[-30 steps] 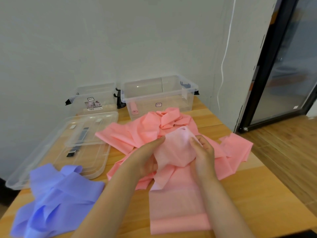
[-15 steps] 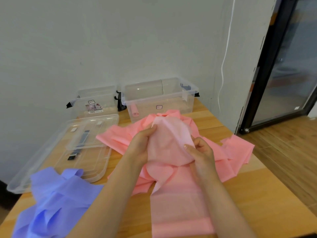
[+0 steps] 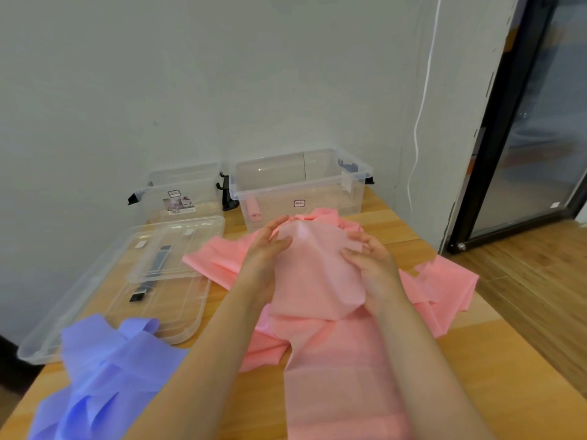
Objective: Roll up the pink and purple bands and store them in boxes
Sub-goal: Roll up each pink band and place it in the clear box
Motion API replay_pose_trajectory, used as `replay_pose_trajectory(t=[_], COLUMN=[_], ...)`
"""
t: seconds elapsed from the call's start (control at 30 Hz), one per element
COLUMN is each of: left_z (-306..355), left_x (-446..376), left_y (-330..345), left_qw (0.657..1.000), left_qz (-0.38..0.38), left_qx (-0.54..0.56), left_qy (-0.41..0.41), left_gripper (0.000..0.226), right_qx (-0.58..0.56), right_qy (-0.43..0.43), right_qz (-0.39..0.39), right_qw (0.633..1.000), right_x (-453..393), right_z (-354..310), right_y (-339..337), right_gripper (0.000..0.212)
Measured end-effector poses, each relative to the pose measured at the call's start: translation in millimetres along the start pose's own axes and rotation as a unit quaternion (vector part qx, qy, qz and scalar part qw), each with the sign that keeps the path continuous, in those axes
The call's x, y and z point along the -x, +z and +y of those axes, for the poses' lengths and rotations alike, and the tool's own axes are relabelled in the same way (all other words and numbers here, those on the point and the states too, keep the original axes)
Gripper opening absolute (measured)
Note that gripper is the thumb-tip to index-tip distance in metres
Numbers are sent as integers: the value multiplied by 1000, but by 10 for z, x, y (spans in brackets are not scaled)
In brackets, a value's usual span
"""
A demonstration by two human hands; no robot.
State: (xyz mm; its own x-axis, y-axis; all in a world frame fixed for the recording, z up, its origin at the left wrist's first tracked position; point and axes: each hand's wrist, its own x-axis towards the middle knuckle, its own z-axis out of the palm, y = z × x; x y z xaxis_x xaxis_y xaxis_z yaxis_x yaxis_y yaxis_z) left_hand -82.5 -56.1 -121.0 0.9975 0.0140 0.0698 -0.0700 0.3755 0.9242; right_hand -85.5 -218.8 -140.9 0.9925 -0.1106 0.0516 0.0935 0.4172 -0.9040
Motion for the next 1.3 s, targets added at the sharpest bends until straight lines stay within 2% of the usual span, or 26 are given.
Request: replay_pose_trajectory(t=[0.13, 0.23, 0.33, 0.4, 0.47, 0.53, 0.57, 0.63, 0.67, 0.7, 0.73, 0.8, 0.83, 0.9, 0.93, 1.0, 1.07, 1.17, 1.23, 1.3], left_z=[115, 192, 240, 216, 155, 104, 82, 60, 56, 60, 78, 128, 132, 84, 34, -115, -327, -611, -674, -704], left_x=[-194, -347, -552, -706, -824, -882, -879, -829, -788, -733, -650, -375, -167, 392, 717, 1280, 1634, 1834, 1870, 1895], left_y=[70, 74, 50, 10, -84, -201, -253, -337, -364, -368, -346, -227, -147, -14, 38, 79, 41, -69, -92, -120], left_qw=[999, 997, 994, 990, 975, 933, 893, 767, 705, 663, 646, 661, 675, 713, 736, 765, 770, 758, 752, 741], left_qz=[19, 41, 69, 101, 134, 136, 117, 60, 44, 41, 51, 70, 57, -18, -69, -147, -173, -158, -157, -149], left_qx=[-15, 11, 6, -45, -159, -323, -428, -639, -708, -747, -761, -742, -726, -673, -639, -594, -589, -611, -620, -633], left_qy=[48, 63, 78, 84, 84, 83, 70, 16, 2, 8, 26, 82, 118, 197, 215, 200, 173, 164, 157, 166], left_gripper=[41, 45, 44, 44, 43, 41, 43, 53, 58, 59, 57, 46, 37, 23, 22, 32, 45, 59, 60, 51], right_qx=[119, 177, 207, 248, 299, 401, 493, 651, 674, 669, 644, 589, 567, 537, 525, 502, 493, 494, 492, 486], right_qy=[-62, -98, -106, -97, -74, -42, -21, -27, -50, -71, -94, -132, -142, -154, -154, -149, -137, -131, -135, -143], right_qz=[18, 38, 26, 0, -38, -92, -126, -147, -139, -130, -123, -133, -146, -168, -169, -166, -167, -184, -195, -223], right_qw=[991, 979, 972, 964, 951, 911, 861, 744, 724, 728, 749, 786, 798, 812, 820, 835, 843, 839, 837, 833], right_x=[-249, -530, -882, -1087, -1246, -1331, -1338, -1297, -1230, -1130, -1002, -638, -423, 76, 333, 773, 1063, 1271, 1330, 1390], right_z=[-160, -265, -344, -334, -246, -160, -152, -183, -211, -238, -256, -285, -279, -248, -224, -128, -6, 109, 103, 71], right_y=[44, 87, 207, 292, 329, 293, 252, 158, 119, 84, 39, -77, -165, -360, -461, -641, -764, -850, -877, -912], right_gripper=[38, 37, 32, 28, 25, 31, 36, 45, 46, 45, 40, 28, 21, 8, 9, 13, 19, 24, 25, 28])
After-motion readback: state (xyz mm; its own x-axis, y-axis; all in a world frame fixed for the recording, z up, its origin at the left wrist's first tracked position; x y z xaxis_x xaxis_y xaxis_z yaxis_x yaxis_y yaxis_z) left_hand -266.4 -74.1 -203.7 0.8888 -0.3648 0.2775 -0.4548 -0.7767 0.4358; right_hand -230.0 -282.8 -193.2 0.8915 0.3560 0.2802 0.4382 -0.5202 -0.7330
